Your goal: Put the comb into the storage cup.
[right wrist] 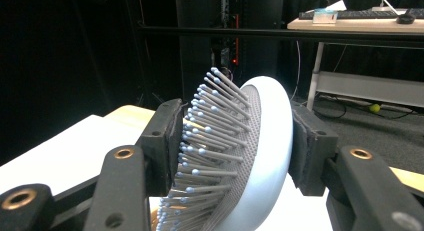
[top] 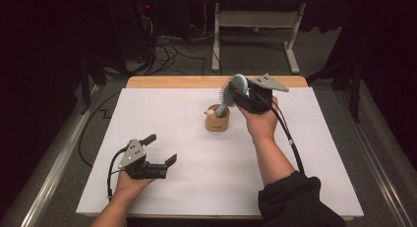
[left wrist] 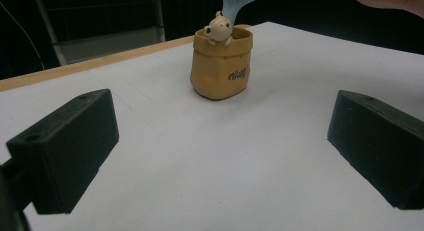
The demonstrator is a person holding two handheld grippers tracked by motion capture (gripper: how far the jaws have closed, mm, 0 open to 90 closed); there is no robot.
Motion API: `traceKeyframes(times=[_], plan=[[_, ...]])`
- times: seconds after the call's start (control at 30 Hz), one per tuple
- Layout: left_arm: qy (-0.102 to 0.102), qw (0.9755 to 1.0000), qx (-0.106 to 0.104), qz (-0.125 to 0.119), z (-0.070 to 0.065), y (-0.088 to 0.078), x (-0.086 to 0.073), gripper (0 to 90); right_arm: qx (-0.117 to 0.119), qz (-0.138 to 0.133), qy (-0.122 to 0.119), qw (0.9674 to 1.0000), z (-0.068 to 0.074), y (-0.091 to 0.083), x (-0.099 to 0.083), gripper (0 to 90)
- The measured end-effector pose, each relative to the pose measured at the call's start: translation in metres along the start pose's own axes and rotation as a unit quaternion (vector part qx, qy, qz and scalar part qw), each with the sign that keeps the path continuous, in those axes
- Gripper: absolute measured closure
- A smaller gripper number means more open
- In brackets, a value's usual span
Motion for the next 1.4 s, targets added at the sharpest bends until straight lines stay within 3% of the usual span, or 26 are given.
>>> traceKeyframes(times=[0.8, 1.4], plan=[[-0.001, 1.0, 0.001, -0.001, 0.001, -0.001, 0.0, 0.9, -0.005, 0.001, 0.012, 0.9999, -0.004, 0.001, -0.002, 42.3], [-0.001, 1.0, 0.0, -0.002, 0.001, -0.001, 0.001, 0.9, -0.023, 0.007, 0.019, 0.9995, -0.012, -0.001, -0.008, 36.6]])
Point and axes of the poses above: each handheld gripper's, and its own axes: y roughly forward along the jaws, x roughly out of its top, z roughly to its left, the point moved 4 cm from there along y, roughly forward along the jaws, and after that the axes turned 10 degrees about -z, right-handed, at the moved point
